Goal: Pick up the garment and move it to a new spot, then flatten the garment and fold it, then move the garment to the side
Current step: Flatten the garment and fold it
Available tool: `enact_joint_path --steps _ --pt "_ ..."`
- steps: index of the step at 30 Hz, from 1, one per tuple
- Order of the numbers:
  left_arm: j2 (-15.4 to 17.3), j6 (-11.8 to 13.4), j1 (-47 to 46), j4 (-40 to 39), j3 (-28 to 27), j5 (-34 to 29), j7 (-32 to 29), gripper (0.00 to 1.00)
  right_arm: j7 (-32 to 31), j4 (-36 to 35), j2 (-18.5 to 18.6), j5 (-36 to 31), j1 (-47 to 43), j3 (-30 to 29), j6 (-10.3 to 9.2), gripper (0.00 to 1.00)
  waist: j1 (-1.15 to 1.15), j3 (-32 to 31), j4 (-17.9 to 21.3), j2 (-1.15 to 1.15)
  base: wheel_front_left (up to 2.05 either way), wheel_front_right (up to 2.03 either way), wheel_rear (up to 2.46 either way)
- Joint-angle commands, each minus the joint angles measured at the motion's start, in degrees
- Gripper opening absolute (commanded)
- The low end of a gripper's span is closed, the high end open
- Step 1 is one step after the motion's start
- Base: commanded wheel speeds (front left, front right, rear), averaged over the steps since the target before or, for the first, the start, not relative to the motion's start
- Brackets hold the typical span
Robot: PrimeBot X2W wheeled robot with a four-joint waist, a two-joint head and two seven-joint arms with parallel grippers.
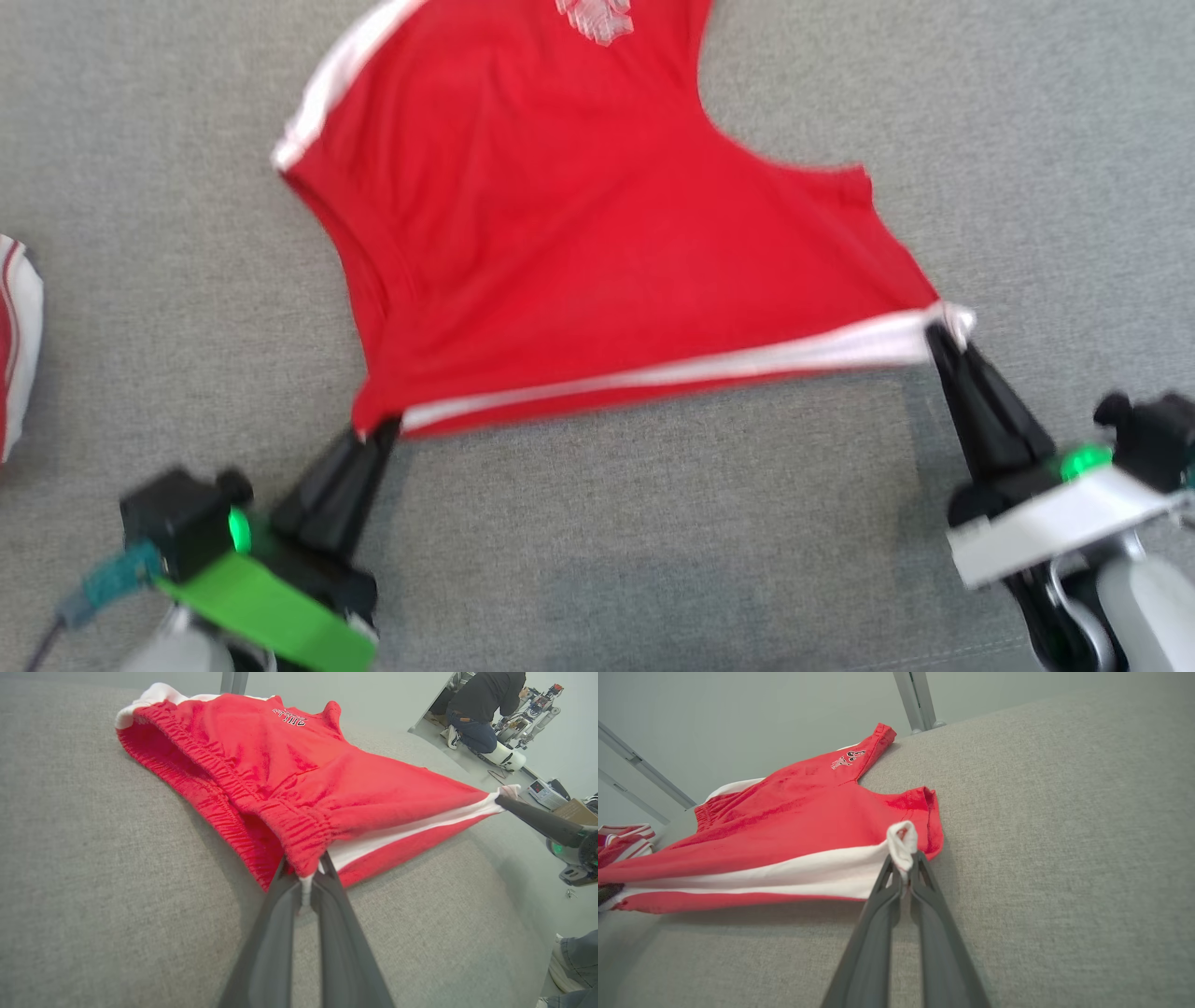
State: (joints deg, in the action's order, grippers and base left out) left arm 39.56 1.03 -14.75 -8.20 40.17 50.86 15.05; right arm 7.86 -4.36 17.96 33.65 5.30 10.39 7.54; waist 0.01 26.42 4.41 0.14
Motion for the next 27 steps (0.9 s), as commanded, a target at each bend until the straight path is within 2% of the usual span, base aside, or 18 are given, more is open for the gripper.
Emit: enact_joint_path --steps 1,5,11,15,18,23,27 --pt "-1.78 0.69 5.64 -0.96 -2.16 0.08 0.14 0.0 -0.67 -1.09 0.6 0.4 -5.0 -1.65 -0.1 0.0 -0.01 -4.61 0.15 -0.14 0.0 0.0 0.0" --pt "-5.84 0.58 16.31 -2.68 -7.09 -1.17 0.16 0.0 -2.01 -4.21 -0.36 2.41 -15.81 -5.71 -0.17 0.0 -0.01 -5.68 -0.63 -0.14 0.0 0.0 0.0" --pt "-9.16 -0.59 23.08 -5.39 -11.01 -1.29 0.22 0.0 -3.42 -11.24 -1.48 3.56 -20.48 -9.19 -0.17 0.0 -0.01 -4.6 -1.13 -0.14 0.0 0.0 0.0" --pt "-10.26 -2.35 21.99 -8.22 -10.92 1.24 -0.84 0.0 -6.28 -13.93 -1.55 2.04 -14.48 -9.62 -0.14 0.0 -0.01 -1.97 -1.86 -0.14 0.0 0.0 0.0" --pt "-10.3 -2.47 18.49 -10.03 -11.58 3.63 -3.85 0.0 -9.83 -13.65 -1.45 1.55 -7.22 -7.52 -0.1 0.0 -0.01 0.65 -2.75 -0.14 0.0 0.0 0.0" --pt "-10.86 -0.26 11.54 -11.72 -13.77 8.49 -9.7 0.0 -15.34 -9.35 -1.09 -0.22 7.31 -2.72 -0.06 0.0 -0.01 3.75 -4.57 -0.14 0.0 0.0 0.0" --pt "-11.07 1.46 5.7 -12.98 -15.47 11.9 -14.03 0.0 -19.01 -4.31 -1.77 0.24 17.81 -1.47 -0.05 0.0 -0.01 5.2 -6.45 -0.14 0.0 0.0 0.0"
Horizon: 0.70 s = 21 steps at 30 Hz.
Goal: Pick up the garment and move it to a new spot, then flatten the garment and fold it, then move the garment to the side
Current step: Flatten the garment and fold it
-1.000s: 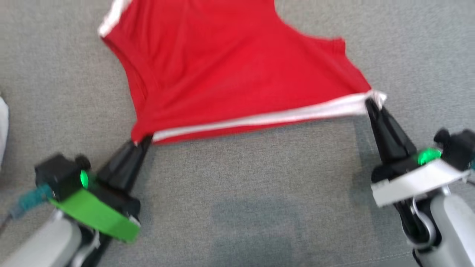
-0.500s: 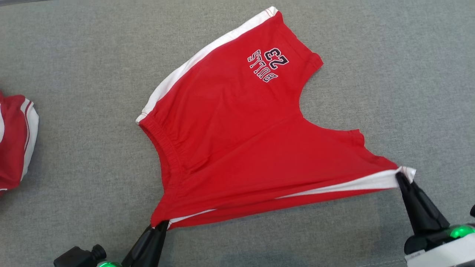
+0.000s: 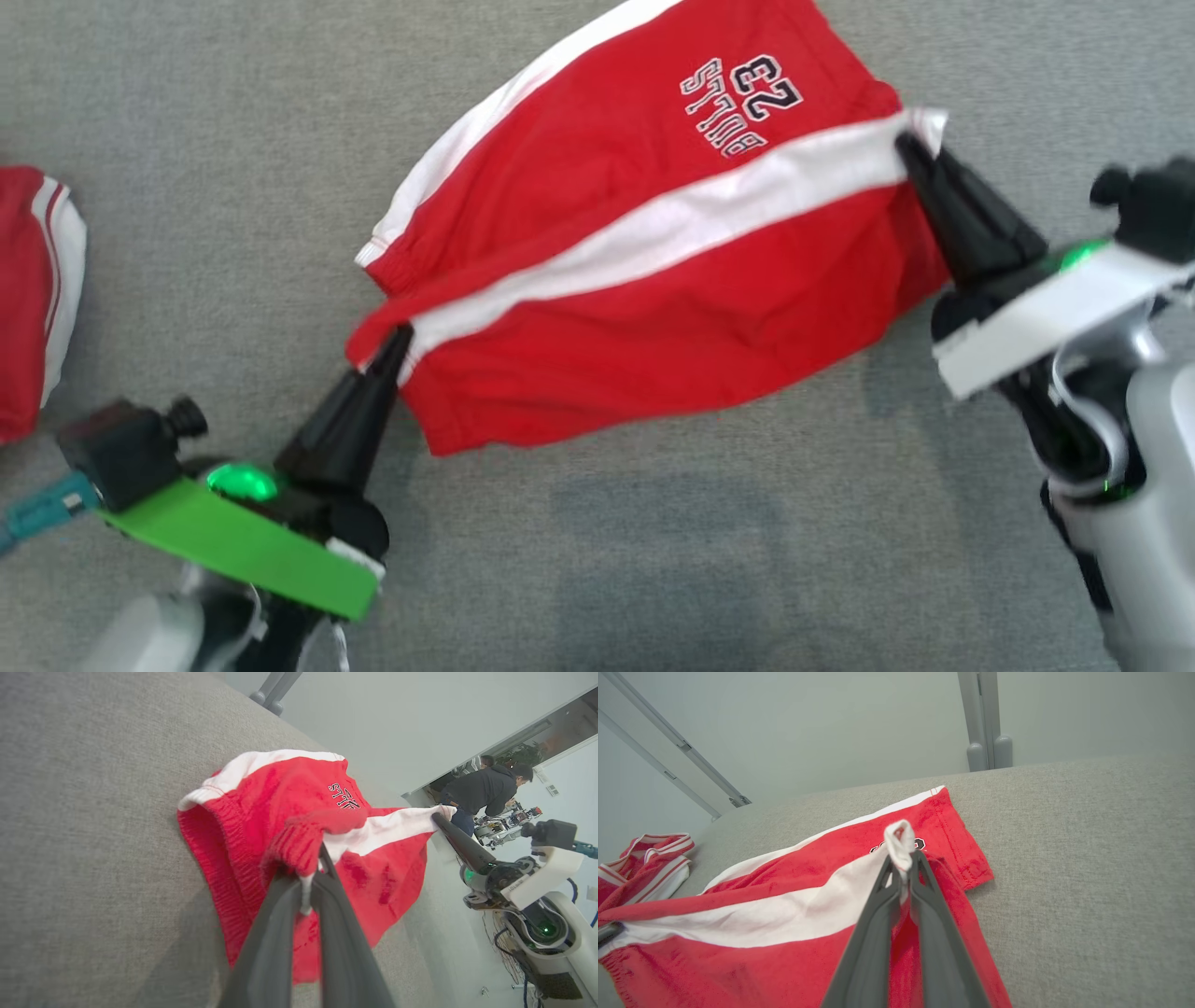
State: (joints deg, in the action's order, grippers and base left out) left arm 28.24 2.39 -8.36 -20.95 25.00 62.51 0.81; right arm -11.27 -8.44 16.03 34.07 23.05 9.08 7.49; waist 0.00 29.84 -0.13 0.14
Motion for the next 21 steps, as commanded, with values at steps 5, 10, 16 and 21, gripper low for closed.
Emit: enact_joint_path --steps 5,10,16,21 --pt "-0.27 2.46 -6.91 -0.34 -1.42 0.33 -2.68 0.0 -2.92 7.45 -1.17 -0.39 10.91 -0.15 0.0 0.0 0.0 2.57 -3.22 -0.14 0.0 0.0 0.0" --pt "-1.58 4.0 -11.86 1.09 -0.98 1.17 -5.21 0.0 -4.37 14.59 -1.92 -1.77 19.38 0.48 0.0 0.0 0.0 3.26 -4.65 -0.14 0.0 0.0 0.0" --pt "-5.24 3.86 -17.94 6.96 0.33 2.51 -6.74 0.0 -5.48 22.09 -1.59 -4.17 27.79 -0.27 0.0 0.0 0.0 5.19 -6.77 -0.14 0.0 0.0 0.0" --pt "-7.12 2.96 -21.66 11.28 1.89 2.55 -8.04 0.0 -7.22 26.73 -1.26 -7.05 32.87 -1.64 0.0 0.0 0.0 6.79 -7.91 -0.14 0.0 0.0 0.0"
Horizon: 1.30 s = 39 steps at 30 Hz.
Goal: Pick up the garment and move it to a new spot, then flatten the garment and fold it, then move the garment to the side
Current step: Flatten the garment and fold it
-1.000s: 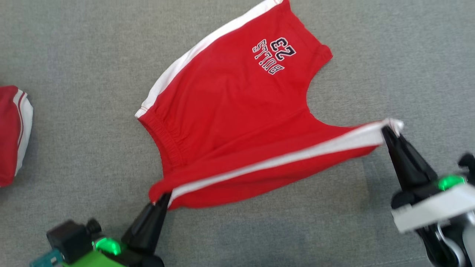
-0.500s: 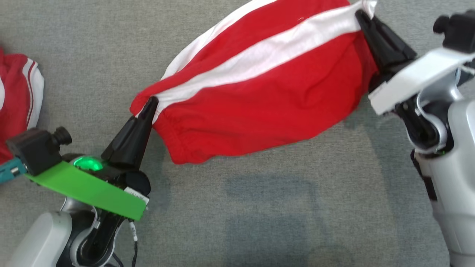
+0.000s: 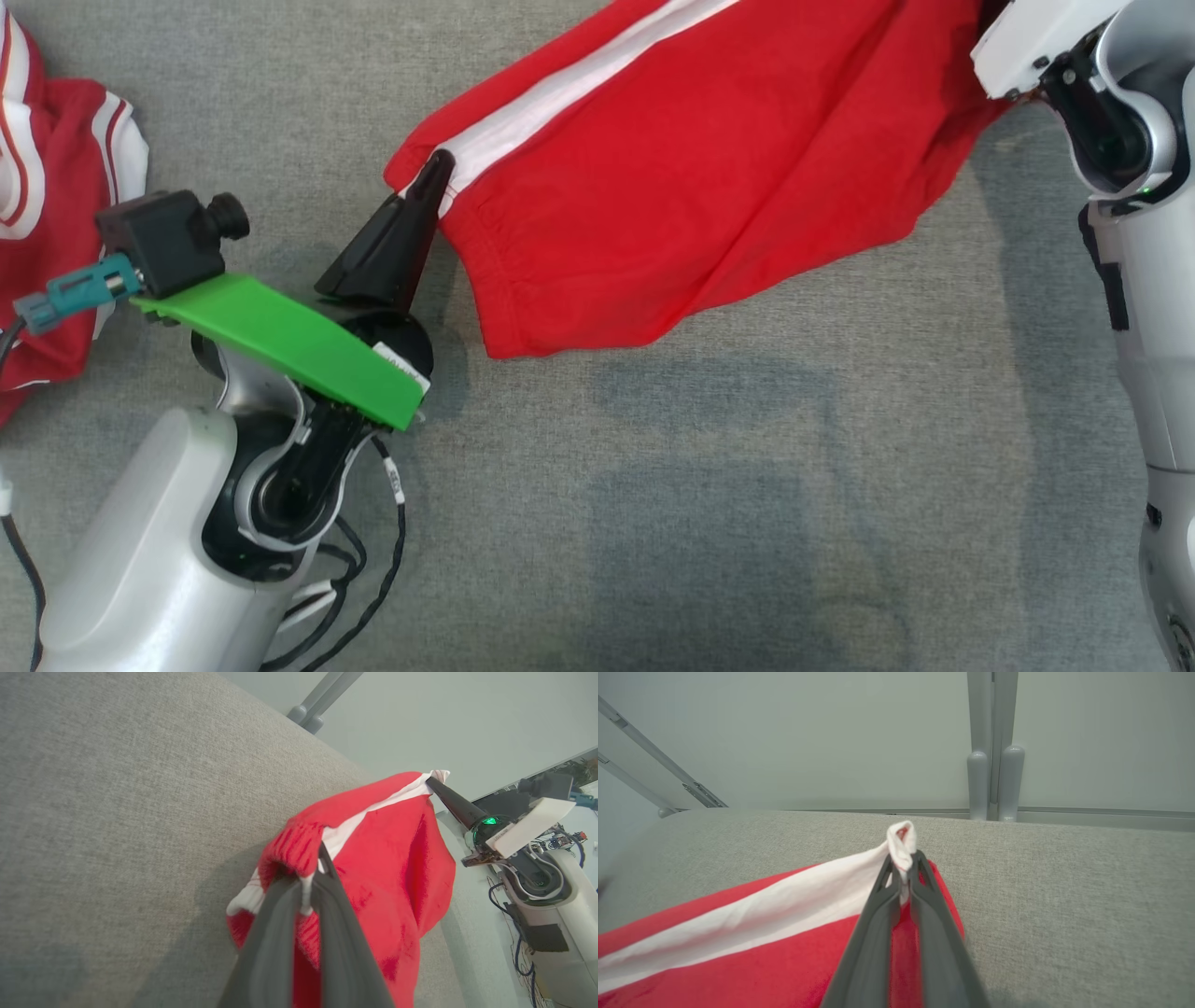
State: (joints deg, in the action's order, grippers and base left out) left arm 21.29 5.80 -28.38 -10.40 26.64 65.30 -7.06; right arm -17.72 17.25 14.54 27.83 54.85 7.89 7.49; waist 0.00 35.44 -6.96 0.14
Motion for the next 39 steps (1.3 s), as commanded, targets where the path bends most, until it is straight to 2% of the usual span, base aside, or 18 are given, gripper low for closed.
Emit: enact_joint_path --steps 1,7,8,9,10,11,12,16,19,21,23,26,31,39 --pt "-0.49 -0.65 -2.12 1.51 0.32 -0.23 -0.16 0.0 -1.37 1.82 0.2 -1.4 1.67 -0.57 0.0 0.0 0.0 1.39 -1.2 -0.14 0.0 0.0 0.0" --pt "-0.99 -0.86 -3.94 4.93 0.23 0.02 -0.39 0.0 -2.68 3.88 -0.16 -3.1 2.68 -1.08 0.0 0.0 0.0 1.8 -1.64 -0.14 0.0 0.0 0.0" --pt "-0.93 -0.9 -4.32 5.56 0.14 -0.03 -0.42 0.03 -2.46 4.17 -0.29 -3.43 2.52 -1.16 0.0 0.0 0.0 1.77 -1.65 -0.14 0.0 0.0 0.0" --pt "-0.92 -0.75 -4.59 6.26 0.09 0.14 -0.73 0.18 -2.23 4.25 -0.41 -3.65 2.39 -1.2 0.0 0.34 0.0 1.7 -1.62 -0.14 0.0 0.0 0.0" --pt "-0.81 -0.59 -5.06 7.19 0.03 0.2 -0.98 0.46 -1.16 3.97 -0.89 -3.9 2.28 -0.94 0.0 1.0 0.0 1.41 -1.44 -0.14 0.0 0.0 0.0" --pt "-0.7 -0.36 -5.3 7.61 -0.1 0.03 -0.92 0.79 -0.83 3.96 -1.1 -4.02 2.17 -0.87 0.0 1.0 0.0 1.2 -1.3 -0.14 0.0 0.0 0.0" --pt "-0.55 -0.03 -5.42 7.93 -0.19 -0.21 -0.9 1.0 -0.67 3.72 -1.12 -4.27 2.01 -0.52 0.0 1.0 0.0 0.92 -1.12 -0.14 0.0 0.0 0.0" --pt "1.28 0.55 -4.67 6.83 0.79 -1.83 -2.18 1.0 -3.35 1.99 -1.27 -2.62 0.21 0.94 0.0 1.0 0.0 -0.64 -0.09 -0.14 0.0 0.0 0.0" --pt "4.75 0.92 -3.01 4.19 2.71 -5.22 -3.42 1.0 -6.8 -0.4 -0.46 -2.21 -1.55 1.94 0.0 1.0 0.0 -1.83 0.92 -0.14 0.0 0.0 0.0" --pt "10.23 2.76 -3.25 2.69 4.17 -14.11 -1.86 1.0 -8.73 -2.0 0.45 -3.22 -2.85 2.38 0.0 1.0 0.0 -2.52 1.34 -0.14 0.0 0.0 0.0" --pt "10.98 5.02 -1.55 1.24 4.98 -18.18 0.37 1.0 -9.93 -2.91 0.98 -4.93 -4.18 2.06 0.01 1.0 0.0 -3.13 1.44 -0.14 0.0 0.0 0.0" --pt "12.34 7.37 0.81 -0.96 4.15 -20.92 3.33 1.0 -10.71 -3.29 1.42 -7.79 -5.79 1.28 0.0 1.0 0.0 -3.56 0.9 -0.14 0.0 0.0 0.0" --pt "12.05 9.38 4.3 -1.55 2.83 -22.62 8.71 1.0 -12.19 -1.5 1.16 -11.28 -6.49 0.29 0.0 1.0 0.0 -3.43 -1.03 -0.14 0.0 0.0 0.0" --pt "8.79 7.99 6.15 2.82 3.93 -24.16 16.26 1.0 -12.06 3.85 2.33 -17.73 -5.26 -1.91 0.0 1.0 0.0 -3.35 -5.16 -0.14 0.0 0.0 0.0"
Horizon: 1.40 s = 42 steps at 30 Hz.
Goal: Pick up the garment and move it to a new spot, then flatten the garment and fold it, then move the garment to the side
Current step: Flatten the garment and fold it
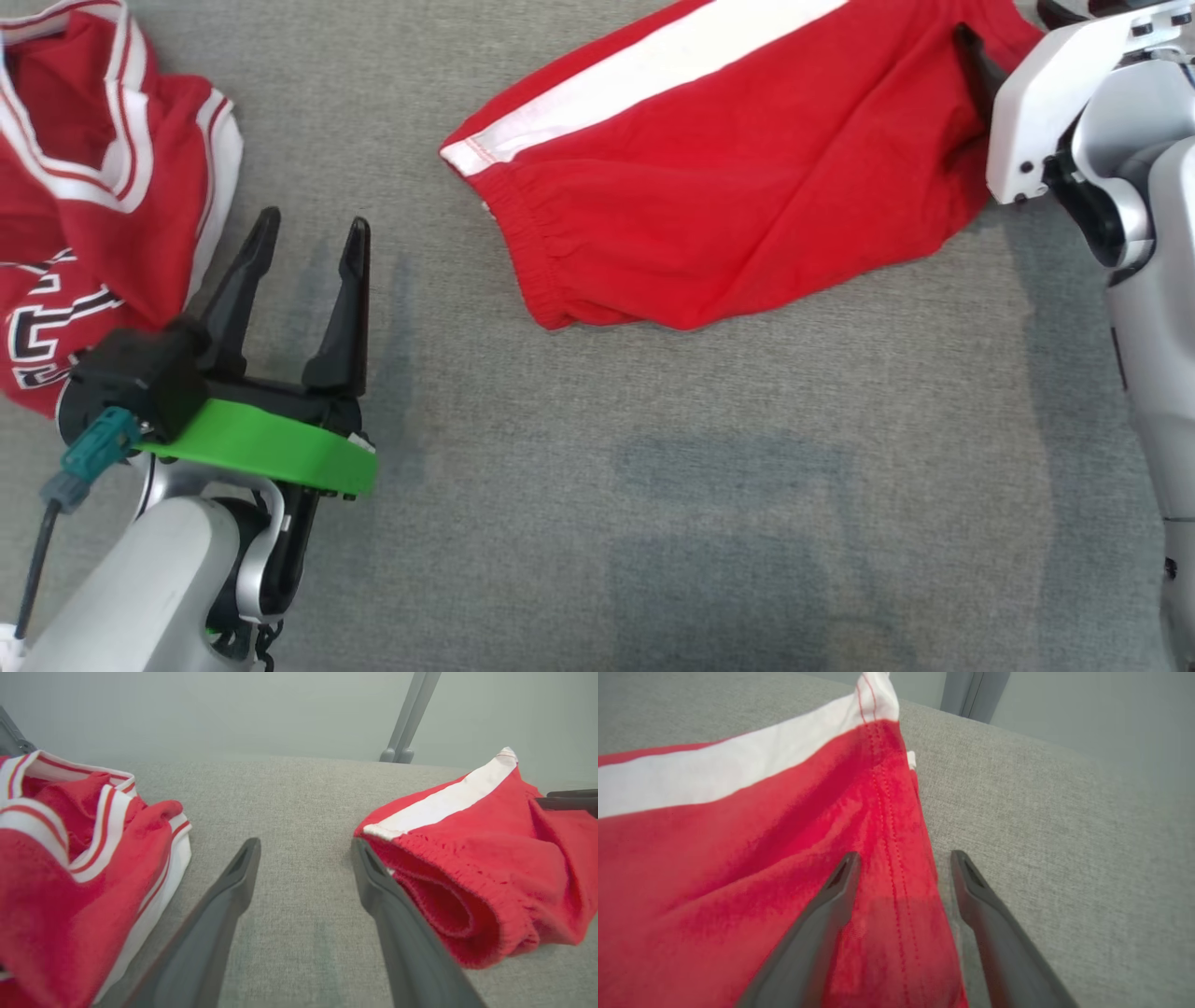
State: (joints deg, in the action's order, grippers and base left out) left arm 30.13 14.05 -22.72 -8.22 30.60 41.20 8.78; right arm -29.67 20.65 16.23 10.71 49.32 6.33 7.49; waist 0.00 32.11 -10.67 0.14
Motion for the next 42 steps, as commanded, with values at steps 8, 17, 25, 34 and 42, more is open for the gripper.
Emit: enact_joint_path --steps 8,17,25,34,42 --pt "-2.07 -2.93 2.65 7.25 0.13 2.55 3.1 1.0 -6.06 4.44 -0.15 3.12 -3.28 -2.46 0.03 0.0 0.0 -2.38 -3.67 -0.14 0.0 0.0 0.0" --pt "0.91 -4.09 10.23 10.81 -0.52 3.68 4.72 1.0 -6.32 2.53 -2.26 15.59 -14.3 -8.85 -0.04 0.0 0.0 -12.25 1.21 -0.14 0.0 0.0 0.0" --pt "2.02 -3.81 19.24 8.89 -3.52 5.56 6.02 1.0 -3.38 1.11 -0.69 19.14 -29.55 -18.63 -0.1 0.0 0.0 -19.85 6.19 -0.14 0.0 0.0 0.0" --pt "-0.52 -6.97 21.06 9.46 -4.02 4.23 6.47 1.0 2.79 5.79 -1.45 17.41 -36.69 -33.64 -0.04 0.0 0.0 -23.24 7.34 -0.14 0.0 0.0 0.0" --pt "-2.59 -9.67 20.93 10.52 -4.8 2.13 6.38 1.0 5.9 5.92 -0.95 17.22 -32.93 -35.85 0.0 0.0 0.0 -24.16 7.06 -0.14 0.0 0.0 0.0"
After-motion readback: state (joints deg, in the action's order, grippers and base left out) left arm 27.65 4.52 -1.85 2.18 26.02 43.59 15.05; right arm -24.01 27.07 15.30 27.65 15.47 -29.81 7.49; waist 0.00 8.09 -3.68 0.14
